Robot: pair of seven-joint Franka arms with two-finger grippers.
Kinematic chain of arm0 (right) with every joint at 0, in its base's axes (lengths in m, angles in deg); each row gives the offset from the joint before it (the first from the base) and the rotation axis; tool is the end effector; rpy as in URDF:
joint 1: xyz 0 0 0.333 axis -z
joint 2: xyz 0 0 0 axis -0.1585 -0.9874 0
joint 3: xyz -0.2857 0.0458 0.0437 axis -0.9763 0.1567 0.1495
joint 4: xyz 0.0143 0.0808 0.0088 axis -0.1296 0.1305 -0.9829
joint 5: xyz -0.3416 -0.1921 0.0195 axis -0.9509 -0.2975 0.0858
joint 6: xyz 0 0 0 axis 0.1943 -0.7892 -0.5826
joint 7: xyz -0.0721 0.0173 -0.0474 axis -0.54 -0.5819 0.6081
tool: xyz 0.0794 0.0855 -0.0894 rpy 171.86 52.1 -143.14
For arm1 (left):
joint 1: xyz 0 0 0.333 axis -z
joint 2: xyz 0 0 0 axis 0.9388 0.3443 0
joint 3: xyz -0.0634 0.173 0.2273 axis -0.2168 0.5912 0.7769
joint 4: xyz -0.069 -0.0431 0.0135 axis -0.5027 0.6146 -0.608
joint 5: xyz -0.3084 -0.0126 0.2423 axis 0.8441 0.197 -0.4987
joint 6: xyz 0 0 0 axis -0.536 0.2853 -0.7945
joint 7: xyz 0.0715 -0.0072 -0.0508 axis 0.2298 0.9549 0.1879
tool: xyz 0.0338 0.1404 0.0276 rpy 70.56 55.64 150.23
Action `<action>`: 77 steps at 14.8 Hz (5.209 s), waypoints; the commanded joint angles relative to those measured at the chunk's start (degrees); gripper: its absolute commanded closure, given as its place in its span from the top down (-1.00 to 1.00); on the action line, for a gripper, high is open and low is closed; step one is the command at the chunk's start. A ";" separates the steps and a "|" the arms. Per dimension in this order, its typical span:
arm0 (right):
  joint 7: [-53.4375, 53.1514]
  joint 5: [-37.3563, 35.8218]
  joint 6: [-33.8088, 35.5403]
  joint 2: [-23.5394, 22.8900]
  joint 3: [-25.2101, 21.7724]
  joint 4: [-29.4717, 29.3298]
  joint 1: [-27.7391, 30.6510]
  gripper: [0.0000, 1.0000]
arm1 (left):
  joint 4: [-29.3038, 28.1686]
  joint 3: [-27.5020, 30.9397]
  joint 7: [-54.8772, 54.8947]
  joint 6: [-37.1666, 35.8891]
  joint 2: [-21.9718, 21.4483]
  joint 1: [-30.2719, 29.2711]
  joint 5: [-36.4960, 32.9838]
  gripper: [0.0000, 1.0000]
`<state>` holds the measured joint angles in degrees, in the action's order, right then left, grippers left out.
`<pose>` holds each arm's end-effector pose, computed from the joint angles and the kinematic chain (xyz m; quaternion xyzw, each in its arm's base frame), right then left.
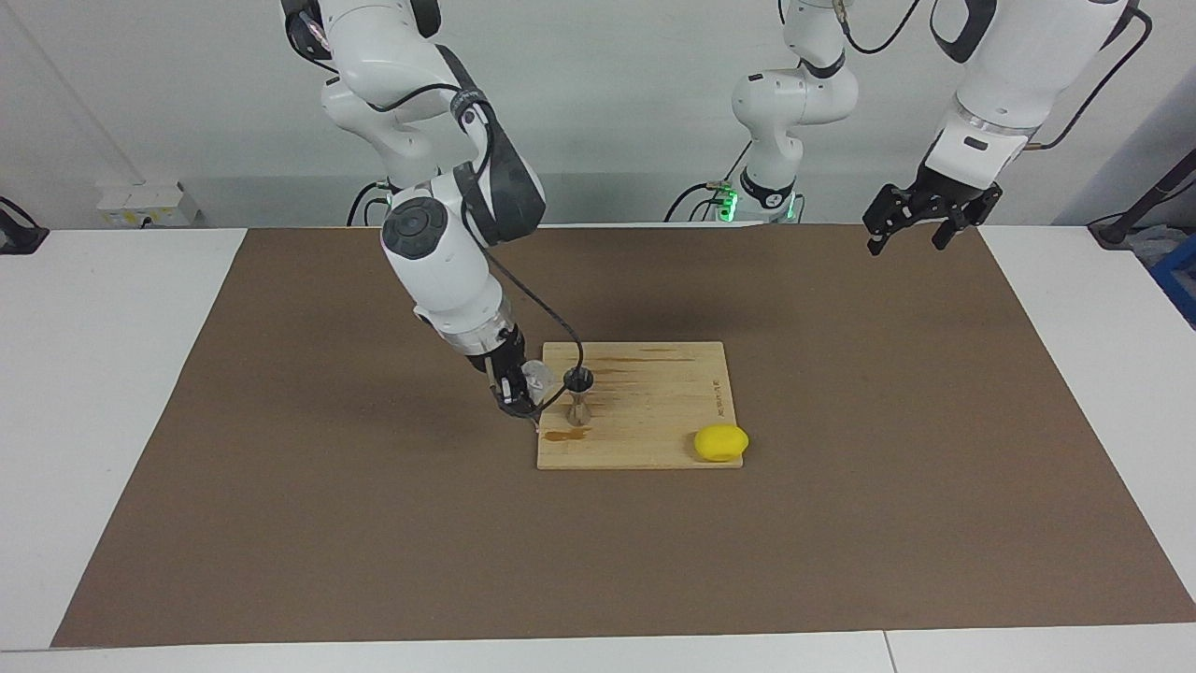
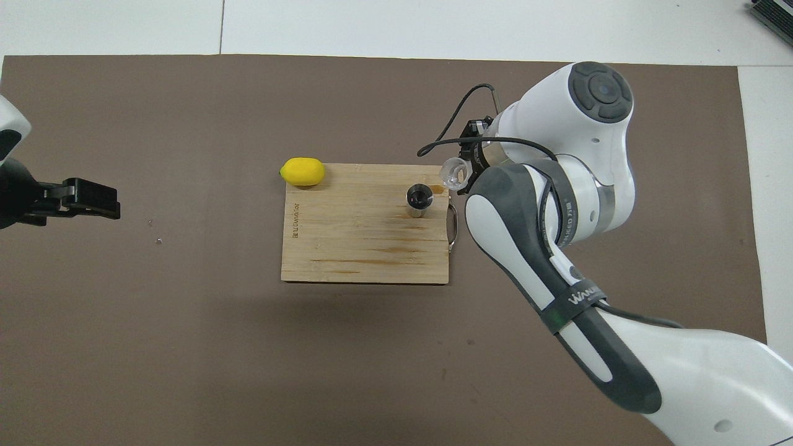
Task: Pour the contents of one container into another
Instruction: 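Lift the clear cup with the right gripper over the metal cup, then tilt the clear cup with the right gripper to pour into the metal cup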
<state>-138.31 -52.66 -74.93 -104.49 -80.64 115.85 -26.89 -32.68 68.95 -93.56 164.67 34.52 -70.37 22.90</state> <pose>0.6283 0.2545 0.3634 -0.7539 0.6484 0.0615 0.0866 0.5304 -0.0547 0.5588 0.9999 0.0117 0.0016 0.0048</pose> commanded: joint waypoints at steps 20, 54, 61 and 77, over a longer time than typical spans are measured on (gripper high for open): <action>-3.08 -17.88 -1.43 -0.56 0.02 -0.09 -6.48 -1.00 | 0.67 -1.77 3.95 -3.46 -0.85 -2.04 0.76 1.00; -3.08 -31.86 -2.14 -0.73 0.02 0.53 -10.61 -1.00 | 0.67 -1.68 4.04 -4.16 -1.03 -2.83 0.76 1.00; -2.90 -33.27 -1.88 -0.64 0.11 0.62 -10.79 -1.00 | 0.67 -1.68 4.04 -4.16 -1.03 -2.83 0.76 1.00; -2.82 -33.36 -1.88 -0.64 0.11 0.62 -10.79 -1.00 | 0.67 -1.68 4.04 -4.16 -1.03 -2.83 0.76 1.00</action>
<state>-139.69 -84.28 -76.99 -105.27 -80.65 116.37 -37.51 -31.30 67.55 -90.41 161.11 34.51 -72.42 23.02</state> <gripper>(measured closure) 0.493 0.000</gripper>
